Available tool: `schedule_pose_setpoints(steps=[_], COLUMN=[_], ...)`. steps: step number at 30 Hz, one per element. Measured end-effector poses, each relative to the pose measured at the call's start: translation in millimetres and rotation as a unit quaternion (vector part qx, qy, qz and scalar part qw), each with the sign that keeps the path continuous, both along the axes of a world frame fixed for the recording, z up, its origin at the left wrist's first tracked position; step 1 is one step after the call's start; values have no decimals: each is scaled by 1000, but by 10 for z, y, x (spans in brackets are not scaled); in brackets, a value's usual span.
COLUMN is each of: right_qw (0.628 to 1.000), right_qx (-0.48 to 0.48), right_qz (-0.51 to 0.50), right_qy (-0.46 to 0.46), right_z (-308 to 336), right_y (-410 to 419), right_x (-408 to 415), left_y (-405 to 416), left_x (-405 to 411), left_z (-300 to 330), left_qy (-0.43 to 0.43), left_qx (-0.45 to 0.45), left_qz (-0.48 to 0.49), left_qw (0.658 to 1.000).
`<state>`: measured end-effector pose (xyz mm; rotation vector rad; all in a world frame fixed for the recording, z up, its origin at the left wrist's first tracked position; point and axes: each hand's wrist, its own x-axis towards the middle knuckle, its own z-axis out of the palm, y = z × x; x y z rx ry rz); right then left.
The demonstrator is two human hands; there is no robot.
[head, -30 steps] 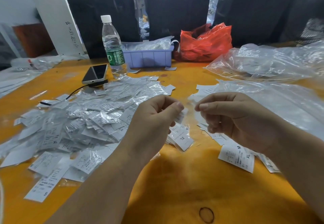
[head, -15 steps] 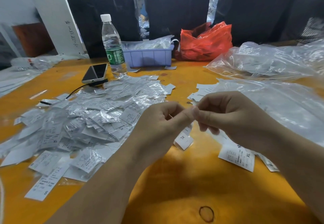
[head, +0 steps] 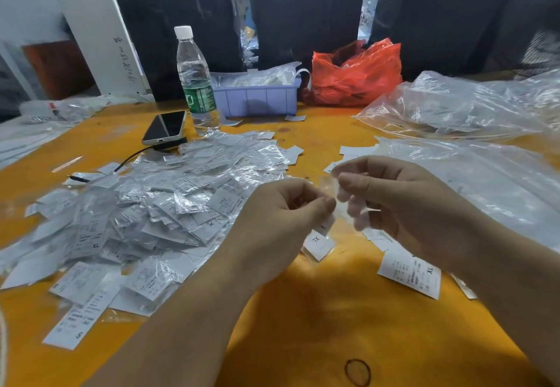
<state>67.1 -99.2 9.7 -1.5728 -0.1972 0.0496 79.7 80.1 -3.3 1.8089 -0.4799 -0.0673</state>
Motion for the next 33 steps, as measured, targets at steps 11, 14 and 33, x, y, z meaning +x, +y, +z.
schedule_pose_setpoints(steps=[11,14,33], right_qw=[999,999,993], right_qx=[-5,-10,-106], right_qz=[-25,22,39], right_qy=[20,20,-30], right_z=[23,25,24], right_y=[-30,-9,-20], right_x=[-8,-27,-22], left_y=[48,49,70], left_x=[77,85,70], left_z=[7,26,84], left_qy=[11,14,-6], left_qx=[-51,-82,-16], left_qz=[47,67,85], left_qw=[997,994,996])
